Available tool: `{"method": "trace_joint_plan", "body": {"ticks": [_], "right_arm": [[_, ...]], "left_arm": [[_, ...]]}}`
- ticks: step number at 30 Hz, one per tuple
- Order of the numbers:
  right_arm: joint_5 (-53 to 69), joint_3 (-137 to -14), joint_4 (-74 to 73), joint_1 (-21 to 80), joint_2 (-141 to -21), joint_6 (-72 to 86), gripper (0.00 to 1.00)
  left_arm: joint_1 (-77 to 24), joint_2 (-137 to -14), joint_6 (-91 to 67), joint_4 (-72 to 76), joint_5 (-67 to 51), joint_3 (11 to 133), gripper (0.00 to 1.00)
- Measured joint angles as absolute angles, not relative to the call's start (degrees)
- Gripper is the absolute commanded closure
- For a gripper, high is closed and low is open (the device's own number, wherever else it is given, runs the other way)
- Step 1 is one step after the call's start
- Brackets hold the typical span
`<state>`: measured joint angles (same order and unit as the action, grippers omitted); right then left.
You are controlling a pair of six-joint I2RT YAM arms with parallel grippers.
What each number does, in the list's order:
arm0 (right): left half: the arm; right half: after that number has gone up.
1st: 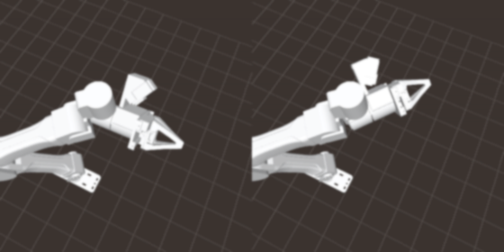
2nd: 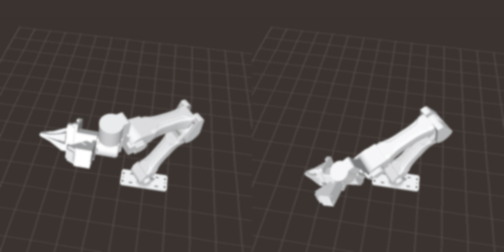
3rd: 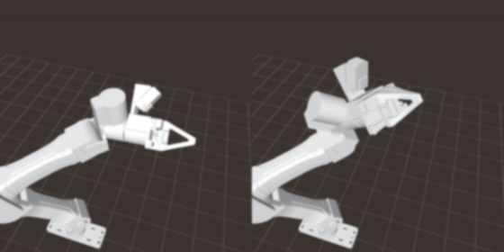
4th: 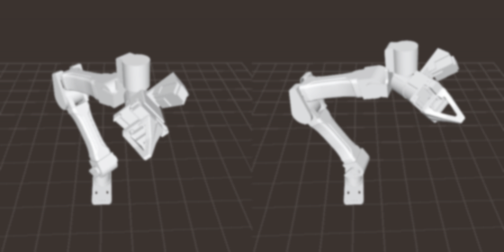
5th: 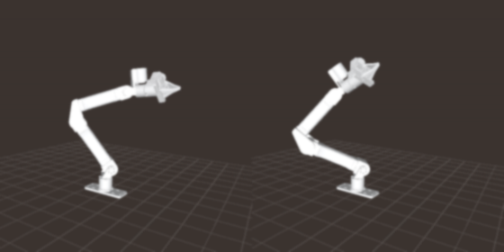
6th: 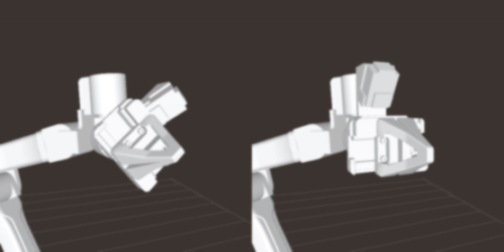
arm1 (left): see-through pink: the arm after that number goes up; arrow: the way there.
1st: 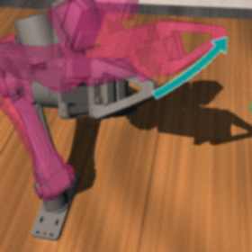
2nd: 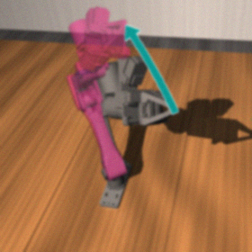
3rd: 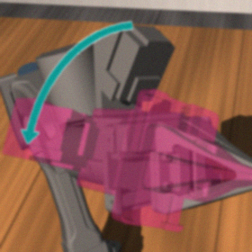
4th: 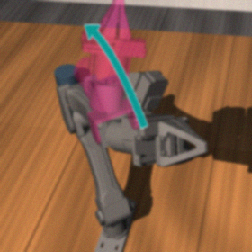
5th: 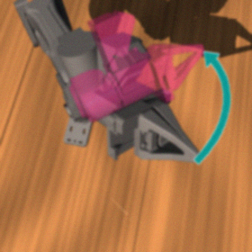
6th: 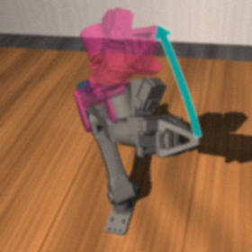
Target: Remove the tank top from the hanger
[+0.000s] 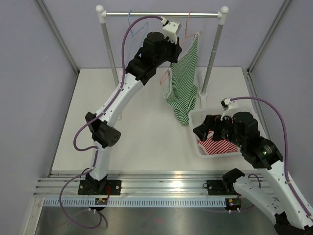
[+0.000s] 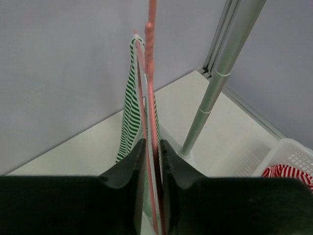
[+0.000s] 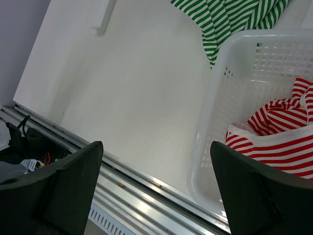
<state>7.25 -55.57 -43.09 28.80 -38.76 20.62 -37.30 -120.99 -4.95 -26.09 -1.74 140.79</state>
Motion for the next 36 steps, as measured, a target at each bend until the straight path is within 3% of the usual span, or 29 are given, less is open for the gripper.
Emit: {"method": "trace_joint_plan", "body": {"ticks": [1,3,22,36], "right_arm": [[7.27,-55.57,-43.09,28.80,-38.76,20.64,0.02],[7.64,-55.57,-43.09,28.80,-38.81,20.67,0.02],[8.73,-56.07,-43.13,28.80,-38.15,20.67,0.00],[8.01,-62.46,-40.95,28.80,-43.40,19.86,0.01]], "left_arm": [[-37.30,-120.99,-5.08,-26.09,-1.69,140.90,0.97],[-37.30,-120.99,-5.15,-26.15,-1.39,141.01,1.00],[-37.41,-112.55,-6.26,-27.31,5.96,138.78,1.00],[-37.65,-88.25,-10.26,-33.01,5.89,115.77,1.00]]}}
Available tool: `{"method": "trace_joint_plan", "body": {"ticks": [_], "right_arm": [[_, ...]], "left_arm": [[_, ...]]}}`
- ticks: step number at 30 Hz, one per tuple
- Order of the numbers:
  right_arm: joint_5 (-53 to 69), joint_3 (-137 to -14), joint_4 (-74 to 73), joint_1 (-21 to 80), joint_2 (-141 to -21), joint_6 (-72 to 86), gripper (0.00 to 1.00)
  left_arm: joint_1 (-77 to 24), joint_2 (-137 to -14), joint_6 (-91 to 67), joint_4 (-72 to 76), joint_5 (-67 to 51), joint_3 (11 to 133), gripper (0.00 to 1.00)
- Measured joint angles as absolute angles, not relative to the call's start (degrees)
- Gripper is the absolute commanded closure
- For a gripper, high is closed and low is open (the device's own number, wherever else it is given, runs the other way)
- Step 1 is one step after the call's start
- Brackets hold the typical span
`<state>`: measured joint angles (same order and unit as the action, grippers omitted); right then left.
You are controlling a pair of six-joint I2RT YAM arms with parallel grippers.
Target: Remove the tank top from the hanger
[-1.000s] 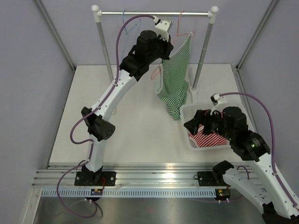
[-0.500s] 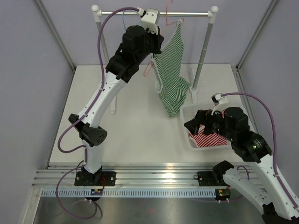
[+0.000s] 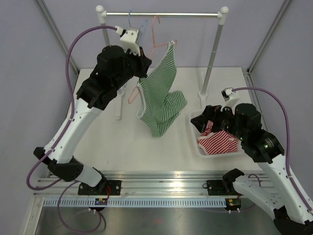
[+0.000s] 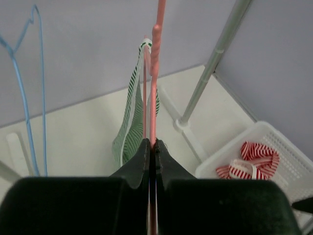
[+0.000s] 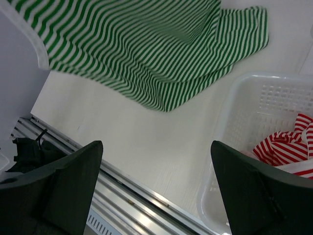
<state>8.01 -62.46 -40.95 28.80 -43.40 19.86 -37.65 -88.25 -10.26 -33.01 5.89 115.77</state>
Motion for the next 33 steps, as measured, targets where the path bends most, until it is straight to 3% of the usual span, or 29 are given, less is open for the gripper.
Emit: {"method": "trace_joint_plan", "body": {"ticks": [9,17,25,28,30,31,33], "right_arm": [[8.91,-59.53,-24.10,28.80,-49.84,23.03,0.01],[18.35,-56.10,-1.80,28.80,-65.65,31.40,0.01],[23.49,-56.53,6.22,29.91,-75.77,34.22,0.03],[23.49,-58.13,6.44,31.03,-77.28,33.74,0.13],[23.53,-59.22,6.92,31.79,-78.52,32.84,0.27],[23.57,-59.46,7.05,32.03,-78.89,32.51,0.43],[23.66,-59.83,7.03,32.51,-79.72,31.33,0.58]], "left_arm": [[-37.76,-62.15,-15.70,-34.26,2.96,83.40,1.00],[-37.80,-47.16,-20.95,-31.73,-0.45,68.49,1.00],[-37.80,-41.71,-24.16,-28.95,-4.69,59.75,1.00],[-37.80,-41.21,-24.77,-28.27,-6.35,58.35,1.00],[-37.80,-41.21,-25.17,-27.68,-7.33,58.11,1.00],[-37.80,-41.21,-25.34,-27.38,-7.64,58.08,1.00],[-37.80,-41.23,-25.47,-26.76,-8.25,58.08,1.00]]}}
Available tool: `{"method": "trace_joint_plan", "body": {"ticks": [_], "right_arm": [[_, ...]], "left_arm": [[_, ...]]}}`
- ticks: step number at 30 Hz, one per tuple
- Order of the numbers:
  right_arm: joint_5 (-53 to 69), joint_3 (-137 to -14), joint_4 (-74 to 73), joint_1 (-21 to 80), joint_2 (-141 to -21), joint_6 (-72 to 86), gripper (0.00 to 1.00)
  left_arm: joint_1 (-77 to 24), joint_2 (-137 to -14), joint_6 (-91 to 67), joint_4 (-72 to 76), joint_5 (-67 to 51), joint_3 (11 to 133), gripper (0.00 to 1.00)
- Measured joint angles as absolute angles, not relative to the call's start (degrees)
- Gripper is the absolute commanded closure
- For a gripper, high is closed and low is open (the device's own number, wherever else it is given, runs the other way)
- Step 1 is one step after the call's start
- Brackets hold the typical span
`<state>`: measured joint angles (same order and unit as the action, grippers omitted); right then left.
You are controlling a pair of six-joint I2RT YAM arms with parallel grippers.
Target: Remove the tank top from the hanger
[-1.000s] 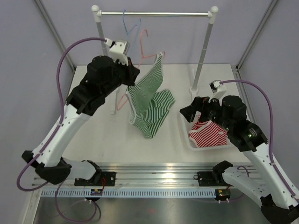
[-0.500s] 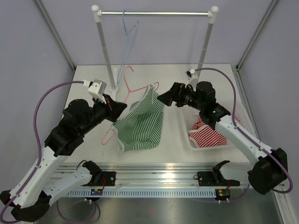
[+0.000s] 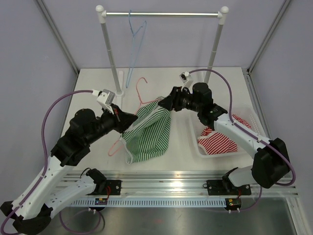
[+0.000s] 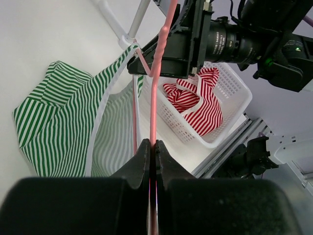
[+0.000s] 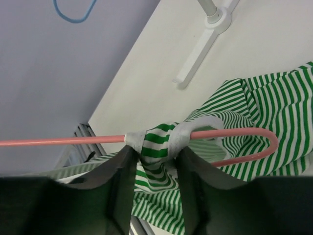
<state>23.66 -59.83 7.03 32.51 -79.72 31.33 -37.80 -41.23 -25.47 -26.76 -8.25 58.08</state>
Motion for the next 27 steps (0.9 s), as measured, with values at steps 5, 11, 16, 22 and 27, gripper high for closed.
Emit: {"method": "trace_joint_plan", "body": {"ticks": [5,11,16,22,27], "right_arm": [[23.55,-60.18,6.15,32.82,-80.31,29.67,0.84],[22.37,-60.18,3.88,32.88,-79.57,27.27,0.87],[19.18,-60.16,1.13,32.91,-78.04,24.97,1.00],[13.78,-62.37,-5.15,32.84,-78.59,22.13,1.00],[11.09,-69.49,-9.43,32.56,-82.26,19.46,1.00]], "left_arm": [[-37.80,-41.36,-25.50,-26.72,-8.16,58.11,1.00],[-37.80,-41.34,-24.73,-29.74,-5.43,59.16,1.00],[-37.80,-41.23,-23.49,-32.99,-3.79,60.25,1.00],[-37.80,-39.57,-22.44,-35.14,-4.38,60.25,1.00],[-37.80,-37.39,-21.85,-35.46,-6.09,60.25,1.00]]}}
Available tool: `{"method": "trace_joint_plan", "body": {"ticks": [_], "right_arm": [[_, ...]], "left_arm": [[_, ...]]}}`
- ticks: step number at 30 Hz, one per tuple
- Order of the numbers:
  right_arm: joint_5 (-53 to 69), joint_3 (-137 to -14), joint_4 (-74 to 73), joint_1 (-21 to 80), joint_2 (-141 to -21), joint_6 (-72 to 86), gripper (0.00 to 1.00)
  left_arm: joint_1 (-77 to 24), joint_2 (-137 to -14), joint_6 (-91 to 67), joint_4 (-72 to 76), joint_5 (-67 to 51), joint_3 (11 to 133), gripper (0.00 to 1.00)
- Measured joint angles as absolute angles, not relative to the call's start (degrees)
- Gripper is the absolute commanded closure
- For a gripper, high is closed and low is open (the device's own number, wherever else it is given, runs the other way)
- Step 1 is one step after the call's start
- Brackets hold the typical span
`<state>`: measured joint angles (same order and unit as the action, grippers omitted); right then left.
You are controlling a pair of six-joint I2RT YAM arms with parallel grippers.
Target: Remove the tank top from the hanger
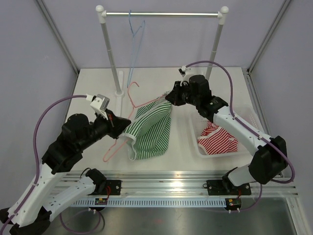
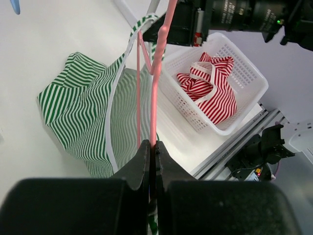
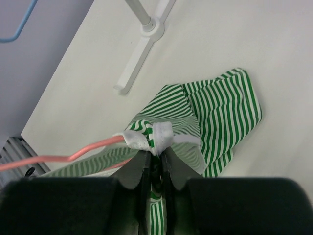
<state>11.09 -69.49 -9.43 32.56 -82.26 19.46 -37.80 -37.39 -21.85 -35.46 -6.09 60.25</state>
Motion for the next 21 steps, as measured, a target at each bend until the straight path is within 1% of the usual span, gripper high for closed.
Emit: {"method": "trace_joint_plan", "body": {"ticks": [5,9,15,21], "right_arm": [[10.66,-75.24,-11.99,32.10,-86.52,18.15,1.00],[11.79,-77.49,-14.26,31.92,-88.42,18.11,1.00],[15.73,-76.95,-14.94,30.52,-87.99,18.24,1.00],[16.05,-75.77,-16.27,28.18,-84.93,18.52,0.99]], "left_arm": [[-37.80,-35.99,-21.45,-35.03,-8.10,59.96,1.00],[-37.80,-36.03,-21.50,-34.68,-8.75,59.53,1.00],[-37.80,-36.18,-22.31,-31.40,-9.10,59.55,1.00],[-37.80,-37.63,-22.79,-29.32,-8.29,59.75,1.00]]}}
